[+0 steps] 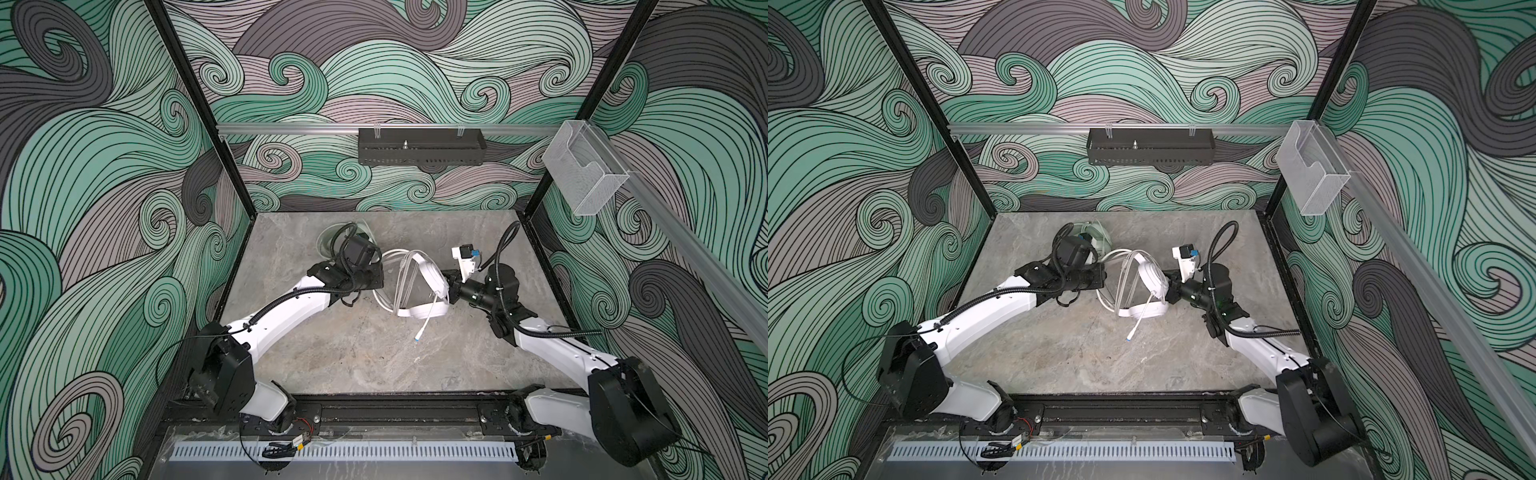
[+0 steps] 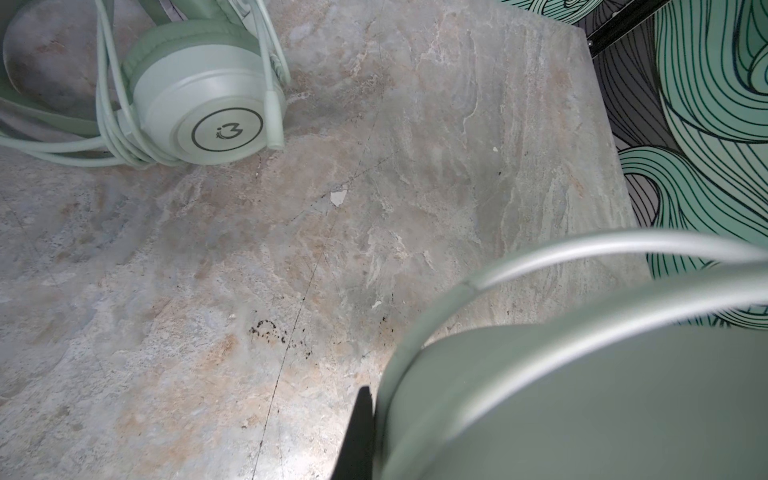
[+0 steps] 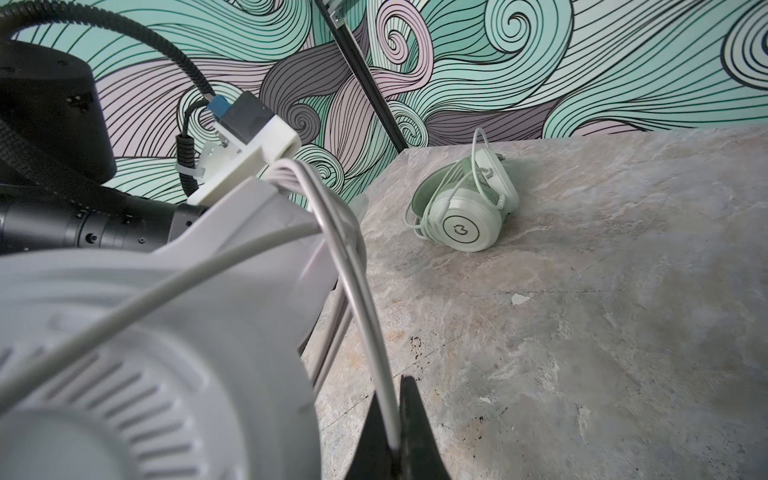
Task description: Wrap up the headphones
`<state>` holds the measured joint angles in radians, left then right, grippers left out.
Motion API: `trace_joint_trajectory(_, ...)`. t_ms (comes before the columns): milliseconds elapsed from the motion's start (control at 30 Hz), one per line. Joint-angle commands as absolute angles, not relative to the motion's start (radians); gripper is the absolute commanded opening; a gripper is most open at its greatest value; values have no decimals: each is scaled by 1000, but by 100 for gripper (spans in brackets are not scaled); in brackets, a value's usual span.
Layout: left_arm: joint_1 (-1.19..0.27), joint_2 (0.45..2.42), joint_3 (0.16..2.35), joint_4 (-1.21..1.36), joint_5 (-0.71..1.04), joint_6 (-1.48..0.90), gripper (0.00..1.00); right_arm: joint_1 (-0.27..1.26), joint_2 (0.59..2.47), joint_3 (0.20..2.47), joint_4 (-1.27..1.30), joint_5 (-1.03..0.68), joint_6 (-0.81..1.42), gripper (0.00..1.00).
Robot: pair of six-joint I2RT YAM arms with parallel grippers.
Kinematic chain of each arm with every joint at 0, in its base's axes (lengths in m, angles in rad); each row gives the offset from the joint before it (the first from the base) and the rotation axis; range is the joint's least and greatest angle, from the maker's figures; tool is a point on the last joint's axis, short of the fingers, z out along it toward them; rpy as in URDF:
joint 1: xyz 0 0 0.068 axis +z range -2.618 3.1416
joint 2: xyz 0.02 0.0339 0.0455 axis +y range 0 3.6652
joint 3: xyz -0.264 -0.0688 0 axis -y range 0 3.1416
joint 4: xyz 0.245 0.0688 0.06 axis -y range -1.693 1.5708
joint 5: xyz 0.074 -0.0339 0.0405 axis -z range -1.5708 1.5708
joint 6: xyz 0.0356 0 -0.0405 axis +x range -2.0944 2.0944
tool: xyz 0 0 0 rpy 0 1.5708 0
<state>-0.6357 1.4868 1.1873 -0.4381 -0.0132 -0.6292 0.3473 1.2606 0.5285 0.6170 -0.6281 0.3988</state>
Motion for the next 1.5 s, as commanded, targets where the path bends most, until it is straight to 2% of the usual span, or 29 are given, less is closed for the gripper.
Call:
trace_joint_trajectory(0, -626, 1534, 1287, -208, 67, -906, 0, 340, 1327, 488, 772, -661, 516, 0)
trace_joint_trajectory(300, -623, 1646, 1379, -329, 77, -925, 0, 241, 1465, 439, 865, -644, 665, 0)
trace_joint_trajectory(400, -617, 1652, 1361, -364, 73, -958, 0, 226, 1509, 415, 902, -647, 739, 0)
trace_joint_trajectory(467, -615, 1650, 1316, -329, 108, -1009, 0, 228, 1550, 388, 1012, -667, 806, 0)
trace_joint_trajectory(600, -628, 1647, 1261, -270, 146, -1077, 0, 248, 1648, 364, 1168, -692, 905, 0)
trace_joint_trajectory(767, -634, 1623, 1183, -279, 102, -1140, 0, 297, 1757, 349, 1285, -675, 988, 0)
trace_joint_trajectory(1033, -632, 1584, 1087, -312, -19, -1252, 0, 368, 1873, 347, 1279, -598, 1100, 0)
trace_joint_trajectory(1200, -632, 1592, 1080, -341, -71, -1286, 0, 400, 1895, 310, 1260, -576, 1135, 5)
trace_joint_trajectory(1467, -621, 1607, 1054, -344, -123, -1299, 0, 404, 1833, 286, 1102, -556, 1078, 23)
